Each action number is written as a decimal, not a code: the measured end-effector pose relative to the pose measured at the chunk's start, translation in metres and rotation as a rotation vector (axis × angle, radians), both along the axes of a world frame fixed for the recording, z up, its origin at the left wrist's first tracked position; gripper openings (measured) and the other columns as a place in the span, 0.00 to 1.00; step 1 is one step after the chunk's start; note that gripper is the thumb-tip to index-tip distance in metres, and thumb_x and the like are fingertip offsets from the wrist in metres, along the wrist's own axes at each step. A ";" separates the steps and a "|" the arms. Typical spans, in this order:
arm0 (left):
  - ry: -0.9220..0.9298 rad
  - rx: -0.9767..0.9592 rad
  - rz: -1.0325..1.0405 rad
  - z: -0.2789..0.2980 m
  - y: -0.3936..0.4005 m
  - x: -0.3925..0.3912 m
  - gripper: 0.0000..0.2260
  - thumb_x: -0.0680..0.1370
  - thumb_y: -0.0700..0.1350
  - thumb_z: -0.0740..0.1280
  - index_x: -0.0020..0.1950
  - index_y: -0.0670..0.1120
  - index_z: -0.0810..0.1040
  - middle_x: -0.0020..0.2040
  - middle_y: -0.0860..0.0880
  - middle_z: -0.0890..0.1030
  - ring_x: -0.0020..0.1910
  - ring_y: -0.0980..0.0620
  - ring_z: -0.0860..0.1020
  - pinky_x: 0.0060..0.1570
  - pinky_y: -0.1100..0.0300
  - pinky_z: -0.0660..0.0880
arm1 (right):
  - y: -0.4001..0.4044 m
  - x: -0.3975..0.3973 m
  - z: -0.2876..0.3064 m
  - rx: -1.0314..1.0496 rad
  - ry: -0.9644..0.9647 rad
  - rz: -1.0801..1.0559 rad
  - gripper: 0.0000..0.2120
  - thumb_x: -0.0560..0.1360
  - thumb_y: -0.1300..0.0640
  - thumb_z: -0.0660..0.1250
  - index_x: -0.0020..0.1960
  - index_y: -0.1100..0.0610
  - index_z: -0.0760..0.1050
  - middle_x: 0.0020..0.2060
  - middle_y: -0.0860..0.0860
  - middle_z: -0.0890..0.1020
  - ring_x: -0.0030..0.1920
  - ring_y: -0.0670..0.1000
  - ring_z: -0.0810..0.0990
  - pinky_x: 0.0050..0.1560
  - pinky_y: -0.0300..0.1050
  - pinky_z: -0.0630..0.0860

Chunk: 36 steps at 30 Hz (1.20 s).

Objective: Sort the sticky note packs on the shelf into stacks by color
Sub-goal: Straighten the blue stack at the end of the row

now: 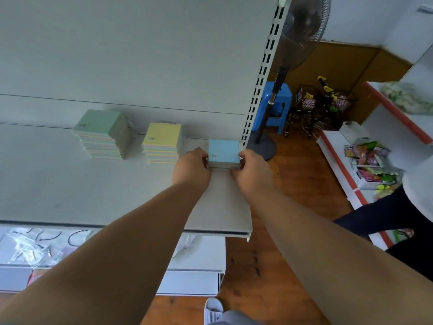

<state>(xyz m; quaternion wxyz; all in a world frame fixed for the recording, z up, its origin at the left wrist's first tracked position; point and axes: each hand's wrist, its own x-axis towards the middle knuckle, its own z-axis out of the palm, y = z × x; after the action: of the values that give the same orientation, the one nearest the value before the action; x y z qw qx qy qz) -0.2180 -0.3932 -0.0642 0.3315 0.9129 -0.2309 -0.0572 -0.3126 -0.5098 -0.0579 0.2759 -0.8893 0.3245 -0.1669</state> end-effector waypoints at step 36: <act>0.125 0.080 -0.018 0.011 -0.007 0.009 0.08 0.75 0.47 0.70 0.51 0.46 0.79 0.49 0.46 0.82 0.50 0.44 0.79 0.41 0.59 0.68 | -0.009 0.011 0.003 0.071 0.074 -0.028 0.16 0.73 0.56 0.70 0.58 0.54 0.70 0.52 0.55 0.81 0.51 0.55 0.79 0.42 0.43 0.70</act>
<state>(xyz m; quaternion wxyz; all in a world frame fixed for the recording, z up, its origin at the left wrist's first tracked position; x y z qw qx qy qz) -0.2094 -0.3998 -0.0531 0.3080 0.9180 -0.2155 -0.1263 -0.3013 -0.5188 -0.0551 0.2927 -0.8799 0.3524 -0.1260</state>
